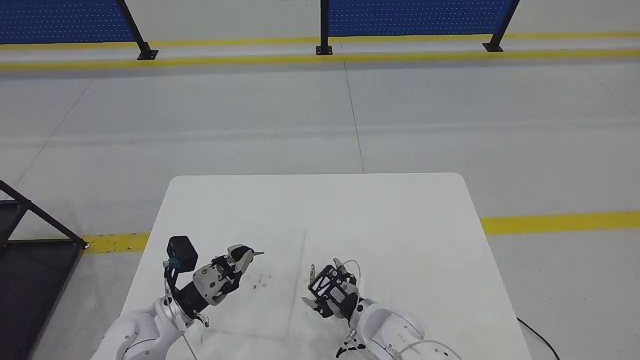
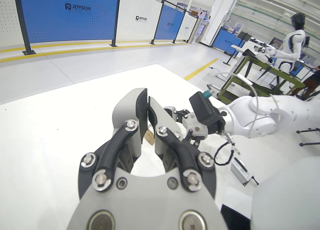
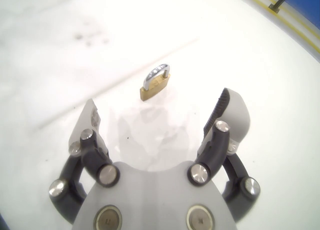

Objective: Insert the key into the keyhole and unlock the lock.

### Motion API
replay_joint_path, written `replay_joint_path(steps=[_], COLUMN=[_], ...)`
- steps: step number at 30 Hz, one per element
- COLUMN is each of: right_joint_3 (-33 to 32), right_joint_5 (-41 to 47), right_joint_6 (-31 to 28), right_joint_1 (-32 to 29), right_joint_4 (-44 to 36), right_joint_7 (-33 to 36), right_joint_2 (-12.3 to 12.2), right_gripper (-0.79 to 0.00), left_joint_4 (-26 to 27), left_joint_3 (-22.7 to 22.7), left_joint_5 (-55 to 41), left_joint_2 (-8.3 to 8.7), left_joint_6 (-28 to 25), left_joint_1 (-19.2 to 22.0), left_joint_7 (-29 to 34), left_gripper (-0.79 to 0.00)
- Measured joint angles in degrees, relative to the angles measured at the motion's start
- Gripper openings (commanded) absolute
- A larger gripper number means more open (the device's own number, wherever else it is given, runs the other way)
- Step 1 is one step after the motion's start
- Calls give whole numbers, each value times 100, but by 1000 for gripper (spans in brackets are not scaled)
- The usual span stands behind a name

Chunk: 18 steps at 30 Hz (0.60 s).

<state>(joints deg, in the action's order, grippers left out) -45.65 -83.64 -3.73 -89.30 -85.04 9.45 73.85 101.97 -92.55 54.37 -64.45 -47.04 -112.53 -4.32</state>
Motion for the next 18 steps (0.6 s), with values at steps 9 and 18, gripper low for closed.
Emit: replay_joint_path(steps=[9, 18], right_joint_3=[355, 574], right_joint_5=[159, 171], right_joint_6=[701, 1062], right_joint_1=[217, 412], right_joint_4=[487, 843], right_joint_7=[-474, -567], right_joint_2=[218, 380], right_gripper=[-271, -449], left_joint_4=[0, 0], left_joint_3=[0, 0], left_joint_5=[0, 0], left_joint_2=[0, 0], left_joint_6=[0, 0], left_joint_1=[0, 0], left_joint_7=[0, 0], left_gripper=[-785, -785])
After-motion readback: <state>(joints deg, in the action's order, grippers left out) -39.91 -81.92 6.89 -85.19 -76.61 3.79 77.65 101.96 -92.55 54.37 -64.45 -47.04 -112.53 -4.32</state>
